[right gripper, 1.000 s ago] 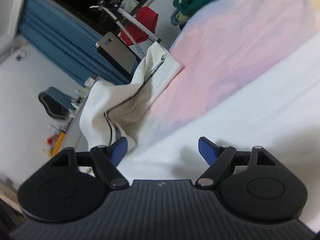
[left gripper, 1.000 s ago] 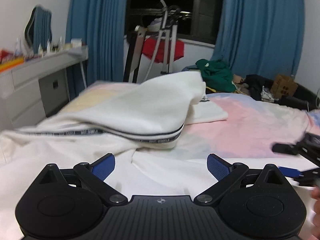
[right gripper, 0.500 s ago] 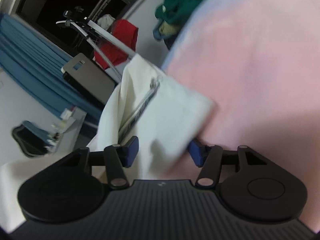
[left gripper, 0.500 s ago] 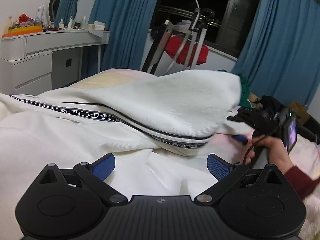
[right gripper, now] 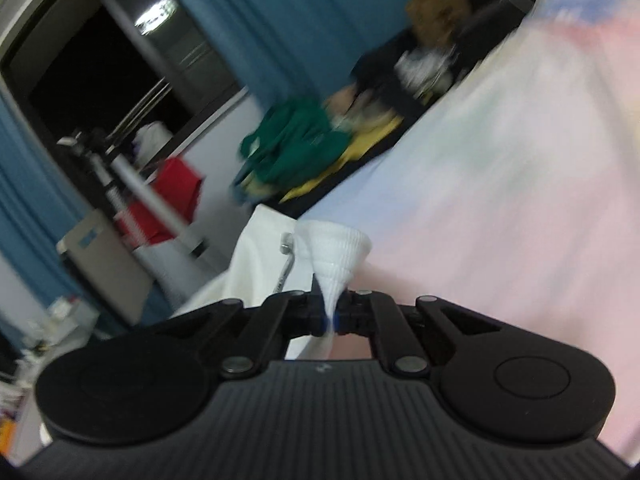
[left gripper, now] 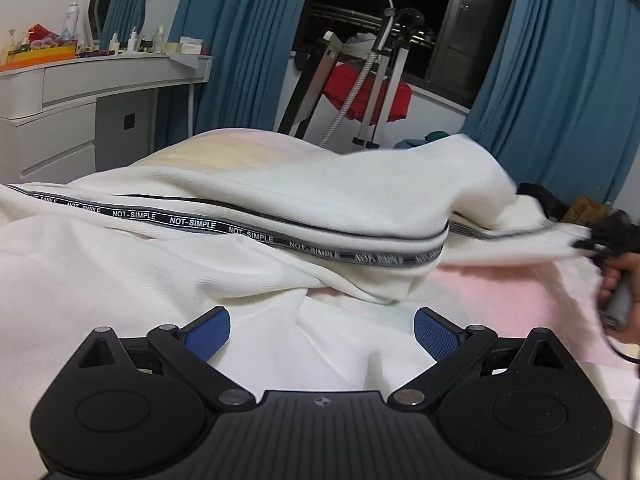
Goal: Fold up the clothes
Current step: 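Grasp the sweatpants edge with the right gripper and lift it, then lay the held edge onto the legs and open the right gripper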
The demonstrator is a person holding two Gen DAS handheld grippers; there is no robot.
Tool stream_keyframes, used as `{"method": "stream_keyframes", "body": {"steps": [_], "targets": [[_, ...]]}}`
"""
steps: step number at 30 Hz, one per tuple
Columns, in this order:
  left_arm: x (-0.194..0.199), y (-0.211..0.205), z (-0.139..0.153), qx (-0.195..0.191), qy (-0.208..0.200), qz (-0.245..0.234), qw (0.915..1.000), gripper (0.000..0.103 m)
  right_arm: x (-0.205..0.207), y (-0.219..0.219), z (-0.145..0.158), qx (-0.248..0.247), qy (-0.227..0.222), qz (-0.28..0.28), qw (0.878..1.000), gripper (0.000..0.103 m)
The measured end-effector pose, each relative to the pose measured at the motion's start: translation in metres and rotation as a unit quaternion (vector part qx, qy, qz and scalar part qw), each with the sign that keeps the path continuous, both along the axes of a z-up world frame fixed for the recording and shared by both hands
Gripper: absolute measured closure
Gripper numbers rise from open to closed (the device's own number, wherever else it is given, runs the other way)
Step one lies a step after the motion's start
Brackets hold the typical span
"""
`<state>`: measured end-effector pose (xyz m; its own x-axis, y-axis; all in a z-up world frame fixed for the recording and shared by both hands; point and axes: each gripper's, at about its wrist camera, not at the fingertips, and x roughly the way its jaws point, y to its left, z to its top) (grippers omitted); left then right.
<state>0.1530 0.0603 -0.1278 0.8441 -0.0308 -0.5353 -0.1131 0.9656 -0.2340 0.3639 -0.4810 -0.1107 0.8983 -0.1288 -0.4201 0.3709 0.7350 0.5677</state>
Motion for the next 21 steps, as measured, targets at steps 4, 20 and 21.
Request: {"method": "stream_keyframes", "body": {"steps": [4, 20, 21], "targets": [[-0.004, -0.011, 0.002, 0.016, -0.003, -0.010, 0.9998, 0.003, -0.040, -0.066, 0.013, 0.000, 0.011, -0.047, 0.999, 0.097], [-0.005, -0.025, 0.001, 0.023, 0.015, -0.033, 0.9991, 0.003, -0.136, -0.177, -0.064, 0.029, 0.072, -0.099, 0.992, 0.097], [-0.006, -0.026, 0.001, 0.025, 0.015, -0.036, 0.9989, 0.003, -0.143, -0.180, -0.076, 0.039, 0.075, -0.101, 0.991, 0.097]]}}
